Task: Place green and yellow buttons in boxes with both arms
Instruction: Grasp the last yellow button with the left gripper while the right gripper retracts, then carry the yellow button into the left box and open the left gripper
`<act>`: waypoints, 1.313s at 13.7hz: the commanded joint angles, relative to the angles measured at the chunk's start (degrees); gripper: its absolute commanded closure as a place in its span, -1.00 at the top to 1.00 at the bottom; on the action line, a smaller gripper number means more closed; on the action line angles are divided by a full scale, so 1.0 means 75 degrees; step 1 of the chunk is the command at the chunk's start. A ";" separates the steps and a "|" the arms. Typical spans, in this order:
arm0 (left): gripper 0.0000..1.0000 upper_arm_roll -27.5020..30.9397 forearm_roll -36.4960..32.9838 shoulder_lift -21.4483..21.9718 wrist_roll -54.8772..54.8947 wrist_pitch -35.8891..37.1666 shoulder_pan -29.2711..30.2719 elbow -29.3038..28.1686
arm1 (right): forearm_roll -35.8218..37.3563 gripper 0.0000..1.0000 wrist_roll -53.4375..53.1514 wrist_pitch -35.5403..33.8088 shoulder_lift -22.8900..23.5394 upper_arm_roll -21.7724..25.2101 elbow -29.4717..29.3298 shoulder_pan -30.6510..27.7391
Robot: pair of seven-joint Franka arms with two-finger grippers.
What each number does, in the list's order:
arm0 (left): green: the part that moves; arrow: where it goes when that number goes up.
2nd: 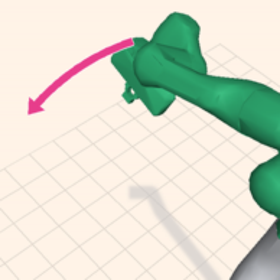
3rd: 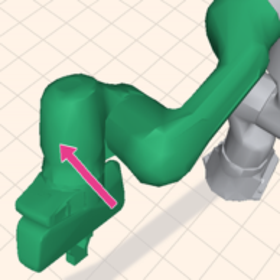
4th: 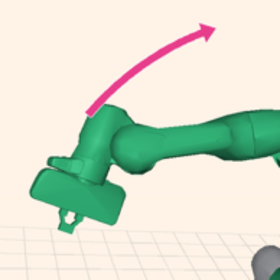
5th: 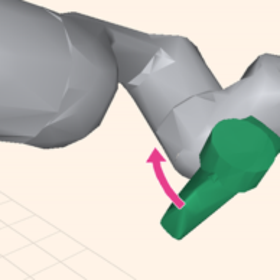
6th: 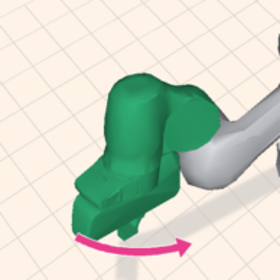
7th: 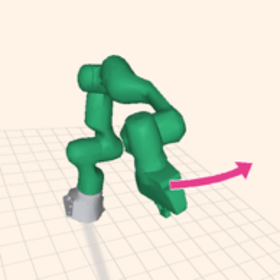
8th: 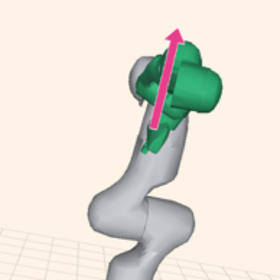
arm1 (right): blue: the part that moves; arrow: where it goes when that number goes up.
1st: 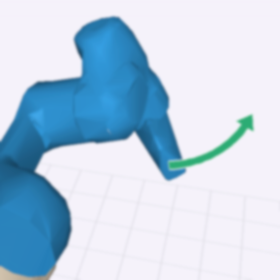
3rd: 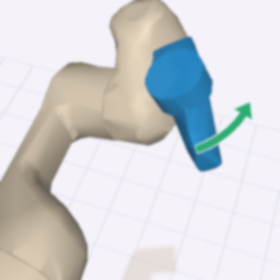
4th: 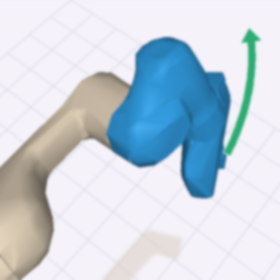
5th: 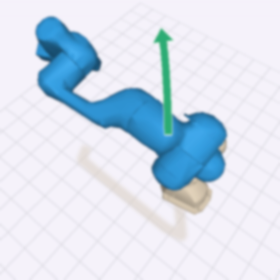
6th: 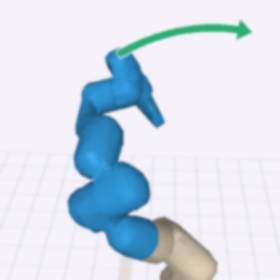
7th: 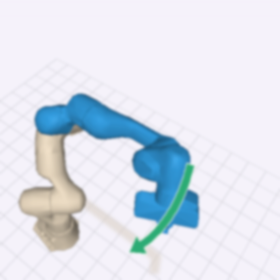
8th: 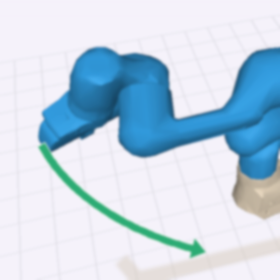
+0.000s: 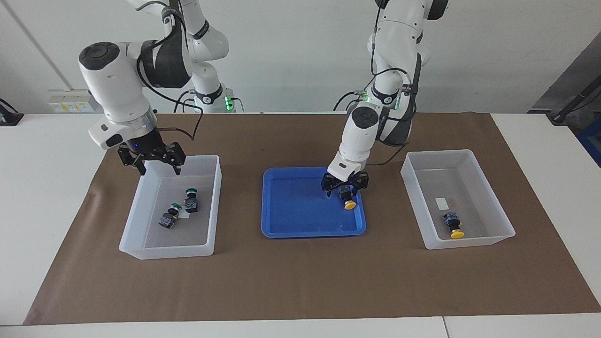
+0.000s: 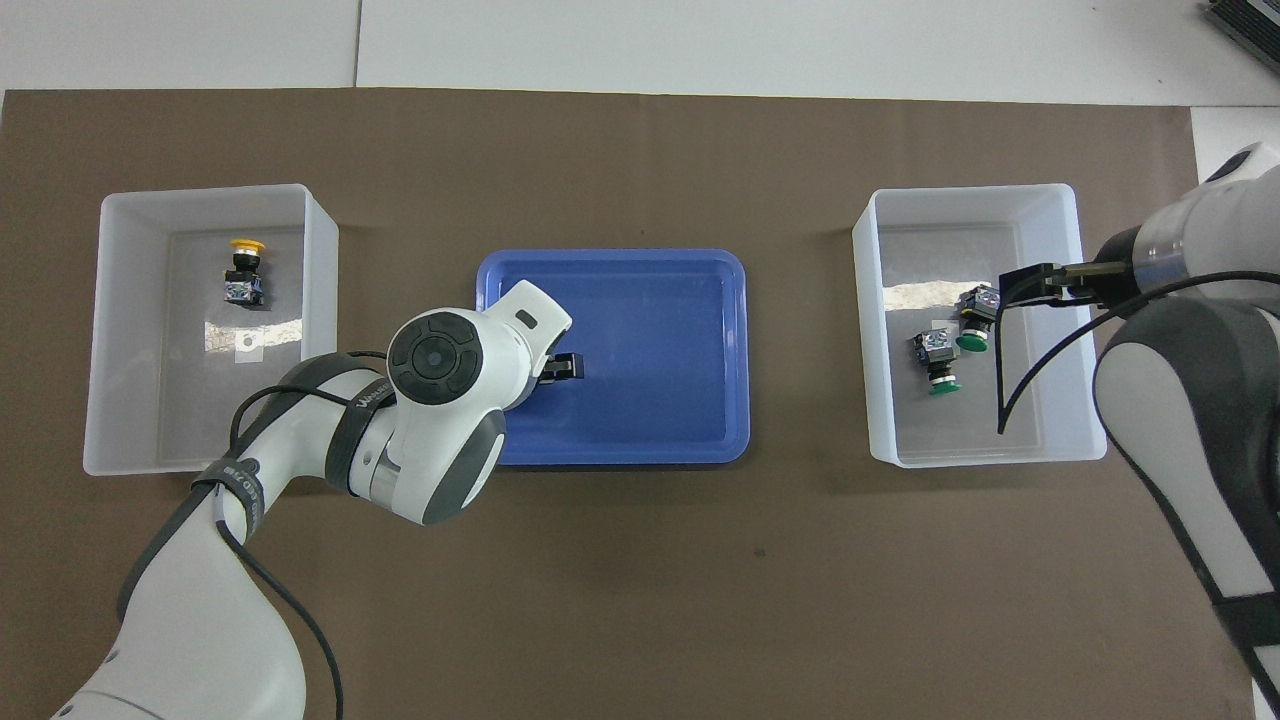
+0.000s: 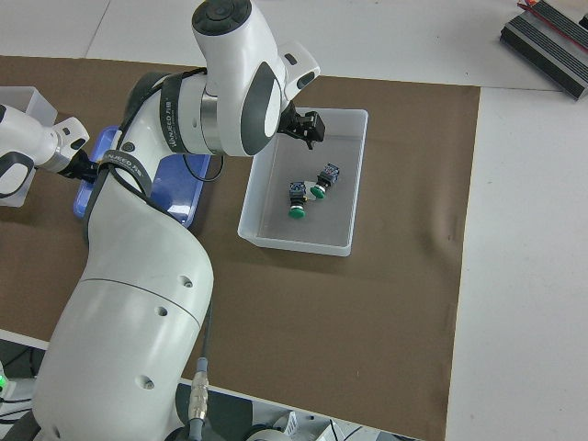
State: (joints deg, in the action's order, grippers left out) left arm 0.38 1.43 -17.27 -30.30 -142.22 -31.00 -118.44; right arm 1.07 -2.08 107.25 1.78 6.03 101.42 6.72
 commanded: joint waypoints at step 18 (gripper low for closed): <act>-1.00 0.0172 -0.0109 0.2304 0.3835 0.1151 0.2865 0.0020 | -0.0014 1.00 -0.0098 -0.2218 -0.0776 -0.0124 -0.1019 -0.0485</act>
State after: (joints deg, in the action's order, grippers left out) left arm 2.35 1.33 0.22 -7.51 -132.08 -13.61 -117.69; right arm 1.16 -2.27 90.01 -2.20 5.81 91.84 3.80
